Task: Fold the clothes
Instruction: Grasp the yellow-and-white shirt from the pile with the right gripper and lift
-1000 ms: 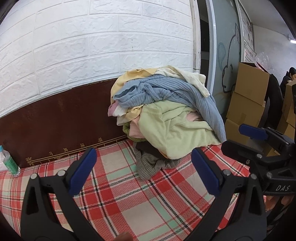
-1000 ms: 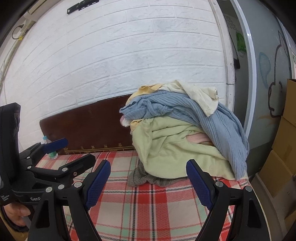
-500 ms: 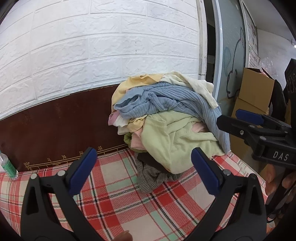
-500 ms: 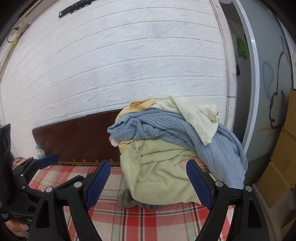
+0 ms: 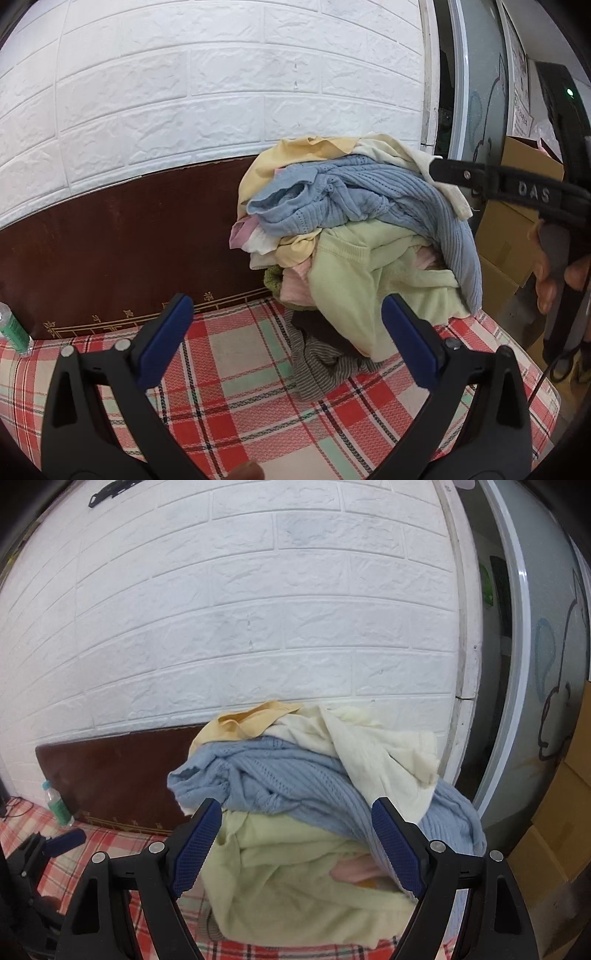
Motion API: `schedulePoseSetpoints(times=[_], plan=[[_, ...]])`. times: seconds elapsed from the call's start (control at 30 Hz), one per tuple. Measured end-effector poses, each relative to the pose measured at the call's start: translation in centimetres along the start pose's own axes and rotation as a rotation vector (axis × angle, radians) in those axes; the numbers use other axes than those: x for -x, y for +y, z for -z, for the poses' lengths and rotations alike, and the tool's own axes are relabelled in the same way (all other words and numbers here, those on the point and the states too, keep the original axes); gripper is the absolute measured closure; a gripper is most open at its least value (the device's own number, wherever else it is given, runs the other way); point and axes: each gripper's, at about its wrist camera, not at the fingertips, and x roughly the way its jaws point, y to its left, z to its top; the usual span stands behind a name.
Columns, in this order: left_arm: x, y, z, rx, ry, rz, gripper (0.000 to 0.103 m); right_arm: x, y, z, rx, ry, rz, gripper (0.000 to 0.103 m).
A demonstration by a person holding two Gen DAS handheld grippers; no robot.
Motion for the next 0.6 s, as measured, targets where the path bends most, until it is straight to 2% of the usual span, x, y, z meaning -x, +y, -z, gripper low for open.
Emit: schedulePoseSetpoints(times=[0.23,0.3,0.33,0.37,0.4,0.43,0.5,0.6], plan=[[-0.7,2.1,-0.4,0.014,-0.009,-0.002,0.001,-7.8,-0.2,-4.8,0.078,0.082,0.134,0.019],[-0.8,2.7,-0.3,0.018,-0.007,0.005,0.001,-9.9,-0.3,-5.3,0.118,0.115,0.197,0.02],[-0.9,3.0,-0.2,0.02,-0.006,0.008,0.001,-10.7,-0.5,-5.4,0.118,0.129,0.212,0.027],[-1.0,3.3,-0.1,0.023,-0.005,0.011,0.001,-11.2,-0.8,-5.5,0.11,0.143,0.198,0.048],[-1.2,3.5,0.0,0.025,-0.002,0.014,0.001,-11.5,-1.1,-5.5,0.095,0.157,0.177,0.061],[-1.2,3.9,0.1,0.03,0.0,0.016,0.001,-11.6,-1.2,-5.5,0.086,0.165,0.159,0.086],[-1.4,4.5,0.4,0.04,0.003,0.021,0.001,-10.6,-0.9,-5.6,0.091,0.137,0.141,0.092],[-1.5,5.2,0.7,0.059,0.003,0.031,0.001,-7.3,-0.5,-6.6,0.067,0.059,0.081,0.093]])
